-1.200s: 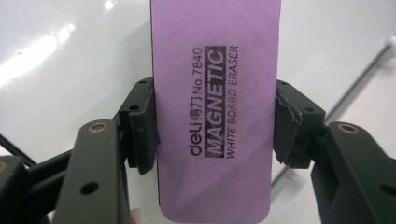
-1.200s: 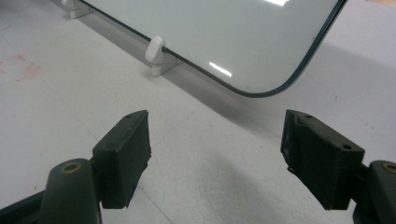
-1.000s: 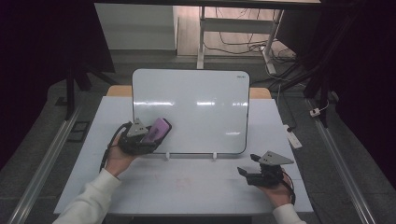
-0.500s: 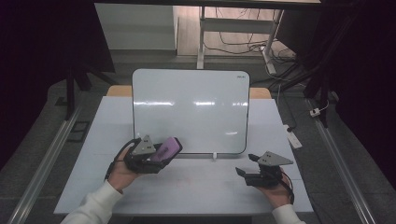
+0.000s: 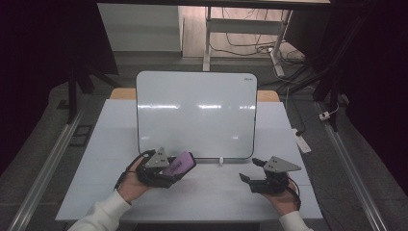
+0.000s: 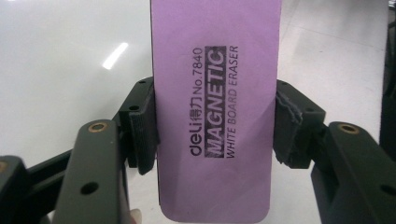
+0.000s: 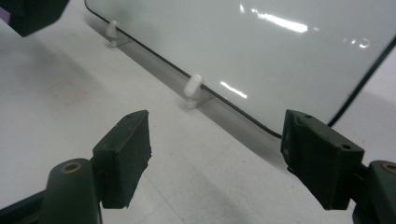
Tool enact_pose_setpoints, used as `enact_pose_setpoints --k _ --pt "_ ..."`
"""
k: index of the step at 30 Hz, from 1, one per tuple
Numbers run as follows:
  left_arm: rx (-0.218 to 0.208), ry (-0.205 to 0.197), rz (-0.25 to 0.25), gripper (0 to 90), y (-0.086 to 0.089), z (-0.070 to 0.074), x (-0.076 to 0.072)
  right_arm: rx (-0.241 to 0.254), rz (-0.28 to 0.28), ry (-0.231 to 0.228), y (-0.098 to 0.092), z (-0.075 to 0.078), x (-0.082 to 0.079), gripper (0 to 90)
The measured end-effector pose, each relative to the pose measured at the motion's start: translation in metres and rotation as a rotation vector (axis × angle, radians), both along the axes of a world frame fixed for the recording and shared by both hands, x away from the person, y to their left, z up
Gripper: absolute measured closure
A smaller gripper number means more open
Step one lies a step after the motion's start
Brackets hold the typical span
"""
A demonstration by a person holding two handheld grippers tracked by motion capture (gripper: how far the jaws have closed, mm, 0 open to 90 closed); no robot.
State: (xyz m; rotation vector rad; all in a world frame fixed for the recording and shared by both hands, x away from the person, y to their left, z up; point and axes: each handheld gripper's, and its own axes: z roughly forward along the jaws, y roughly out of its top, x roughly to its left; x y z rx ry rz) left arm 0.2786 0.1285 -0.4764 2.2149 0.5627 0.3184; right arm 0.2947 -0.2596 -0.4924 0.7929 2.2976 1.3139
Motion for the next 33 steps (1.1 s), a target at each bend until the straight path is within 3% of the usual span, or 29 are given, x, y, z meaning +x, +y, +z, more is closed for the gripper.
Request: enact_pose_setpoints --k 14,23,33 --pt "0.041 0.018 -0.069 40.7 -0.02 -0.007 0.001 0.026 0.093 0.008 0.018 0.008 -0.006 23.6" --pt "0.072 0.026 -0.12 40.7 -0.032 -0.011 0.001 0.011 0.176 0.031 0.035 0.012 -0.01 22.7" --pt "0.099 0.04 -0.212 40.7 -0.044 -0.014 -0.001 0.004 0.304 0.072 0.061 0.021 -0.007 22.6"
